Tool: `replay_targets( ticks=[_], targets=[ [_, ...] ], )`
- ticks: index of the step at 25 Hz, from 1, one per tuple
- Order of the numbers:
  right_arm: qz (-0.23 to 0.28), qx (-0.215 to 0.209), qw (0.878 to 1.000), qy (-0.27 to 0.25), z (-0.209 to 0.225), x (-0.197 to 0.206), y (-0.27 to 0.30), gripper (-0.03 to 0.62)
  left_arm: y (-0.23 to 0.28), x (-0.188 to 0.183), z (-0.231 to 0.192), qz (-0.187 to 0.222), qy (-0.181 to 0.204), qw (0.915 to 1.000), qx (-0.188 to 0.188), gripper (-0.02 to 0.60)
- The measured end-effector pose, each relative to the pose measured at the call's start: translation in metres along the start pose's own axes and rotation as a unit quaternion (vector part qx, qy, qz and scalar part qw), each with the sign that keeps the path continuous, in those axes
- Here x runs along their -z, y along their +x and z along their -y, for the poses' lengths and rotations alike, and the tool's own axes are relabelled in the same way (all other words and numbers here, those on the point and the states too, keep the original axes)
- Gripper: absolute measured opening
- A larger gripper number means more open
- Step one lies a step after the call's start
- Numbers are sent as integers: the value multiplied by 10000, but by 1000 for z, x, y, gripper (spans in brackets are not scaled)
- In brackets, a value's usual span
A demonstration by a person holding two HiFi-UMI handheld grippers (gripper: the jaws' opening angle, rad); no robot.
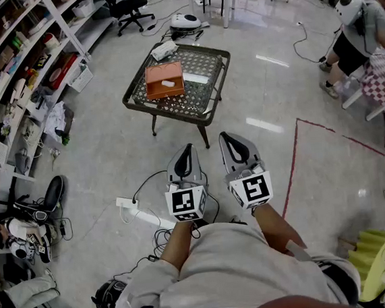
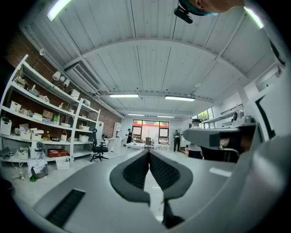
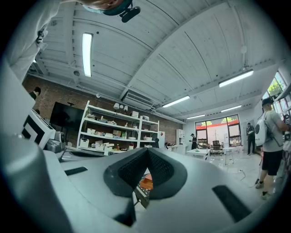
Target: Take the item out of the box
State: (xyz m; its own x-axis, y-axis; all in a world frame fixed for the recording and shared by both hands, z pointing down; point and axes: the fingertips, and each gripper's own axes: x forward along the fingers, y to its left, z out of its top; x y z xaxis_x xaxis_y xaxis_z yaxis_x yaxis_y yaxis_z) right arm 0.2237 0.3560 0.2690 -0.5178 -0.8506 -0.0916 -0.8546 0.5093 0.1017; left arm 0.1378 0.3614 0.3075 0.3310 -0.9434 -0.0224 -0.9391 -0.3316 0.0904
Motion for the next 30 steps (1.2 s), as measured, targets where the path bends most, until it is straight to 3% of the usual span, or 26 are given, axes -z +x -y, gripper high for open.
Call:
replay_targets(
  ticks=[15, 23, 30],
  targets=[
    [16, -104, 9998, 147, -21, 4, 7, 3, -17, 8, -21, -115, -69, 9998, -136, 9],
    [-132, -132, 9998, 72, -46, 17, 42, 3, -15, 15, -70, -196, -134, 9995, -231, 9],
    [-321, 3, 9995, -55, -75, 29, 76, 3, -11, 23, -117, -276, -236, 9993, -39, 9]
  ],
)
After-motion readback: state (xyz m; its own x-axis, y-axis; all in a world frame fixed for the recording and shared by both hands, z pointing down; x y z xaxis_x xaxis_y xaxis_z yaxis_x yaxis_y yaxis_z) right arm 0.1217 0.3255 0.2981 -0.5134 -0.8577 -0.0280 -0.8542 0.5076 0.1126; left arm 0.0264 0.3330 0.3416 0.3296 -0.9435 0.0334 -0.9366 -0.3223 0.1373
